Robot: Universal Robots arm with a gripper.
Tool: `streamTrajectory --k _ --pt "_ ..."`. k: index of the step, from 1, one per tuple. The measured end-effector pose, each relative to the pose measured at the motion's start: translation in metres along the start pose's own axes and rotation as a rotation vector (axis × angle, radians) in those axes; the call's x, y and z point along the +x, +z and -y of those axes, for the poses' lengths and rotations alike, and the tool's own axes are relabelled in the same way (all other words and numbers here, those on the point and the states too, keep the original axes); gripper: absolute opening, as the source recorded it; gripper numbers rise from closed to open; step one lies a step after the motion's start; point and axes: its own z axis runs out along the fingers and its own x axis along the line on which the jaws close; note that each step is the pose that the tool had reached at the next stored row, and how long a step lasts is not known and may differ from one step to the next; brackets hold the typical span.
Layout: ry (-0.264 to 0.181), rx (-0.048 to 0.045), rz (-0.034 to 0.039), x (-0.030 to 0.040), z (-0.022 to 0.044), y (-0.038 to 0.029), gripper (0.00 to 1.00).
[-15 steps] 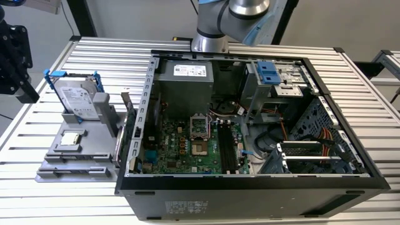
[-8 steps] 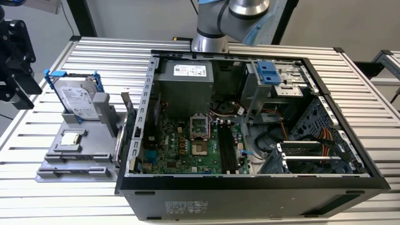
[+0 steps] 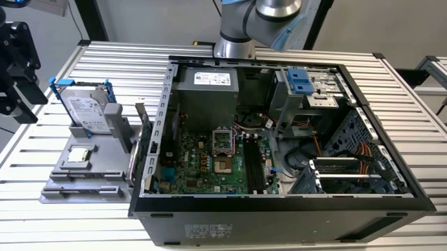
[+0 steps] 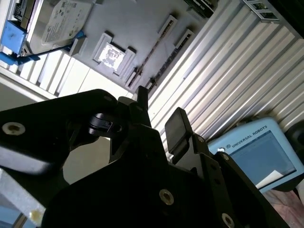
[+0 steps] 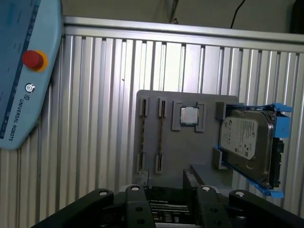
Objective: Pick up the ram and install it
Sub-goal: 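Pick up the ram and move it above insertion slot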
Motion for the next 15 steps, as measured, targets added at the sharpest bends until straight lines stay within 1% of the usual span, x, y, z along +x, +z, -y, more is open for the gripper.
streamTrajectory --k 5,9,15 --pt "0.000 0.0003 -0.0016 0.0002 0.0000 0.0056 1.00" --pt "0.000 0.0005 -0.0016 0.0003 0.0012 0.0087 1.00" --pt "0.000 0.0004 -0.0017 0.0004 0.0015 0.0098 1.00"
